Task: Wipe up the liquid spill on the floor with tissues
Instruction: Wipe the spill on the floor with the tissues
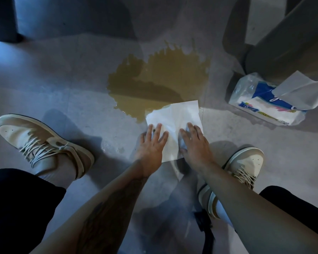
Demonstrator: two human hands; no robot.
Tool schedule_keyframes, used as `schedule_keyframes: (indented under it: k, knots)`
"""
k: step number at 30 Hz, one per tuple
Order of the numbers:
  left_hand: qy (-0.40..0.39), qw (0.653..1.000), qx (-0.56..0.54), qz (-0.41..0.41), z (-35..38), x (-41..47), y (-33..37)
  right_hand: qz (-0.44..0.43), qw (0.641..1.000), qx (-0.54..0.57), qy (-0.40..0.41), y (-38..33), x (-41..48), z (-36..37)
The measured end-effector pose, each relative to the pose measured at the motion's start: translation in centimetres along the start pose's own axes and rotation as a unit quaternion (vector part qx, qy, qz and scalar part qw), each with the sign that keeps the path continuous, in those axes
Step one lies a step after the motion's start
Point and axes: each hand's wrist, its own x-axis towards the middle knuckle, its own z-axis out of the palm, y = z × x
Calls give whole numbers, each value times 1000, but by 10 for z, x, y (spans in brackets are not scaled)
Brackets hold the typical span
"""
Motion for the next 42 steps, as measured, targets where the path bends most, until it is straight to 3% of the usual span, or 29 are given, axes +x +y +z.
schedule_keyframes:
  k: [10,12,15,19,24,42]
  knots:
    - [0,997,-67,-35,-26,17,-14,2,1000,-14,9,0,31,-26]
    - [37,988,-119,-90,-26,13,-21,2,999,-30,12,-3,36,-31]
    - [93,946,-208,-232,-20,2,-30,13,999,-41,31,-15,39,-34]
    - [32,904,-277,-323,-4,-9,-34,57,998,20,34,-40,39,-31]
    - [12,905,-278,-321,8,-6,-33,87,996,-2,8,-49,46,-19]
    - [-39,917,-234,-322,5,4,-28,-29,998,-58,19,-30,59,-21]
